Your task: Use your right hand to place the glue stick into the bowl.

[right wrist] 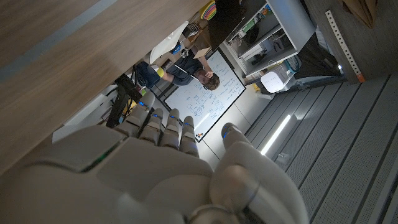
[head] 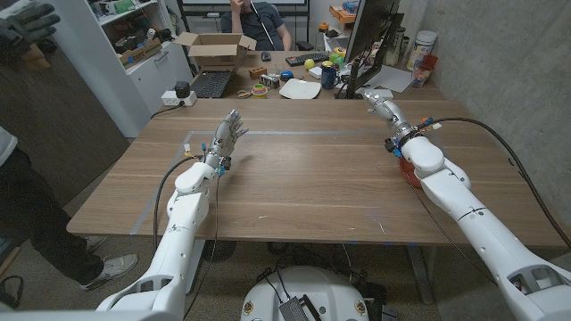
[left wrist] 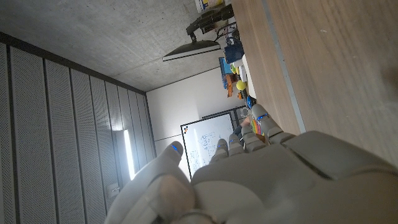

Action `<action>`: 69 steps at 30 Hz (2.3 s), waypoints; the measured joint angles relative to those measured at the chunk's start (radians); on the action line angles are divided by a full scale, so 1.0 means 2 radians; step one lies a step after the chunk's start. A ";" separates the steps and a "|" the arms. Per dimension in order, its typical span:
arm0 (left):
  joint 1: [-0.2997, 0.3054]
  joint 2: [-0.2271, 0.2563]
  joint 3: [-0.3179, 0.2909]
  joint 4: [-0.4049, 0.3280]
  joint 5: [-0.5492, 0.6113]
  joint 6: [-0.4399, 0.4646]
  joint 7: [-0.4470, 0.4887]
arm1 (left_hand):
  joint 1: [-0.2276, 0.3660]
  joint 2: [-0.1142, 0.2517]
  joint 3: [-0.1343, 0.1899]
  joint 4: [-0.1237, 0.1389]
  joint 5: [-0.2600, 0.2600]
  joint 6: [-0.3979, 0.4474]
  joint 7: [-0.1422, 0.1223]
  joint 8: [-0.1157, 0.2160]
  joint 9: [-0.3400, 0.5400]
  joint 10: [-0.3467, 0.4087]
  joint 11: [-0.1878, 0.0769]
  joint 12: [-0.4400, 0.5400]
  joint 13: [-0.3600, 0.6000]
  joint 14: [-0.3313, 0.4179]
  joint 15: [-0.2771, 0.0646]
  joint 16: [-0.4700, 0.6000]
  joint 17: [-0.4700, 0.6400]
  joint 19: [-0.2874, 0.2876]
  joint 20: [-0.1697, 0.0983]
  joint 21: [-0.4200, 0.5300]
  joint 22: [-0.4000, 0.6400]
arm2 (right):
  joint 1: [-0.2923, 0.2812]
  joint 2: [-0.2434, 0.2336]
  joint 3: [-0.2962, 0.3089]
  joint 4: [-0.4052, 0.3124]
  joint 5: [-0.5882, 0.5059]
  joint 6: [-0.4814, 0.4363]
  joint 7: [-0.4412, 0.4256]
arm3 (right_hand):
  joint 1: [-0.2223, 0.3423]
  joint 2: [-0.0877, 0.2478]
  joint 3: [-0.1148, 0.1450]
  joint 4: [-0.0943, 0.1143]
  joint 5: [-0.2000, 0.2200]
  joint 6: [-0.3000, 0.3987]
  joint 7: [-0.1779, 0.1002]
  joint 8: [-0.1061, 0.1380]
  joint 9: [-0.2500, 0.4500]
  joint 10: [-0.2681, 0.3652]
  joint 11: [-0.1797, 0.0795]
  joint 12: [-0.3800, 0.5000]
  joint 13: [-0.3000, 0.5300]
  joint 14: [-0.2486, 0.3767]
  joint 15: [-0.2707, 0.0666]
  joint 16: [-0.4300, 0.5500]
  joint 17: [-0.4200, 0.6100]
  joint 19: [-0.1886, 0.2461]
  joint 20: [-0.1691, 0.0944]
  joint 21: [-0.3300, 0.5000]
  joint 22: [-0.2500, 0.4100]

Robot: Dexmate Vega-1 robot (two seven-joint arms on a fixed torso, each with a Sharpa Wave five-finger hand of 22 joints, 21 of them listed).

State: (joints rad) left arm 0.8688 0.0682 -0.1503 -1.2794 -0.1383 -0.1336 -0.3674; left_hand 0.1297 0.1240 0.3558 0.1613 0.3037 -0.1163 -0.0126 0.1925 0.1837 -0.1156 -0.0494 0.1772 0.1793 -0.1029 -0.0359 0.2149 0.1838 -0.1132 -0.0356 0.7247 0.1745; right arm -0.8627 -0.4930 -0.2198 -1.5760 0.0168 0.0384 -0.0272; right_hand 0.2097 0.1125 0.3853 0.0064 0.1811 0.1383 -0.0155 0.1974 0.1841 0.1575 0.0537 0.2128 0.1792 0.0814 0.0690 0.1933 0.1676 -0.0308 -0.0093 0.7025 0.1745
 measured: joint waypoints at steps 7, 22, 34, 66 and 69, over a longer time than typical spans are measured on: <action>0.000 0.000 -0.001 0.000 0.004 -0.002 -0.001 | 0.000 0.000 0.000 0.000 0.000 0.002 -0.002 0.002 0.000 0.000 0.000 0.000 0.000 0.000 0.000 0.000 0.000 0.000 0.000 0.000 0.000 | 0.003 0.000 0.005 -0.018 -0.054 -0.015 -0.007 | 0.006 -0.001 0.002 -0.006 0.000 0.005 -0.004 0.000 0.000 0.000 0.000 0.000 0.000 0.002 -0.002 0.000 0.001 0.004 0.002 -0.002 0.000; 0.009 0.001 0.001 -0.014 0.006 -0.002 -0.003 | 0.000 0.000 0.000 0.000 0.000 0.009 0.000 0.004 0.000 0.000 0.000 0.000 0.000 0.000 0.000 0.000 0.000 0.000 0.000 -0.004 0.000 | 0.010 0.001 0.011 -0.045 -0.189 -0.053 -0.015 | 0.018 -0.001 0.004 -0.016 0.000 0.017 -0.008 0.004 0.000 0.012 -0.006 0.004 0.000 0.010 -0.005 0.000 0.001 0.010 0.001 -0.004 0.000; 0.018 0.003 0.005 -0.030 0.007 -0.002 -0.001 | 0.000 0.000 0.000 0.000 0.000 0.012 -0.003 0.004 0.000 0.000 0.000 0.000 0.000 0.000 0.000 0.000 0.000 0.001 0.001 -0.006 0.000 | 0.025 0.003 0.007 -0.061 -0.301 -0.084 -0.024 | 0.028 0.000 0.004 -0.024 0.000 0.024 -0.010 0.004 0.000 0.012 -0.006 0.004 0.000 0.010 -0.005 0.000 0.001 0.014 0.007 -0.006 0.000; 0.025 0.008 0.010 -0.042 0.008 0.006 0.008 | 0.000 0.000 0.000 0.000 0.000 0.014 0.000 0.004 0.000 0.000 0.000 0.000 0.000 0.000 0.000 0.000 0.000 0.004 0.000 -0.008 0.000 | 0.117 0.027 -0.065 0.039 -0.529 -0.221 -0.055 | 0.026 -0.002 -0.006 -0.030 -0.002 0.044 -0.018 0.004 0.000 0.020 -0.015 0.004 0.000 0.004 -0.019 -0.004 0.004 0.024 0.034 -0.016 0.000; 0.026 0.008 0.010 -0.044 0.008 0.007 0.011 | 0.000 0.000 0.000 0.000 0.000 0.014 0.000 0.004 0.000 0.000 0.000 0.000 0.000 0.000 0.000 0.000 0.000 0.004 0.000 -0.008 0.000 | 0.137 0.026 -0.080 0.064 -0.535 -0.233 -0.048 | 0.027 -0.005 -0.008 -0.031 -0.002 0.042 -0.021 0.001 0.000 0.020 -0.015 0.004 0.000 0.004 -0.019 -0.004 0.004 0.026 0.035 -0.017 0.000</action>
State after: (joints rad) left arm 0.9210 0.0846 -0.1295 -1.3671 -0.1214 -0.1191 -0.3461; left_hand 0.1297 0.1239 0.3558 0.1612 0.3036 -0.0874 -0.0126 0.2002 0.1836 -0.1151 -0.0499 0.1772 0.1791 -0.1029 -0.0358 0.2149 0.1836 -0.1057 -0.0357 0.7096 0.1744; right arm -0.5894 -0.4417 -0.3793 -1.4487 -1.0535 -0.4268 -0.1239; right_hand 0.2637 0.1026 0.3684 -0.0565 0.1764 0.2213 -0.0575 0.1992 0.1837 0.1984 0.0232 0.2206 0.1789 0.0893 0.0317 0.1847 0.1748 0.0203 0.0611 0.6692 0.1744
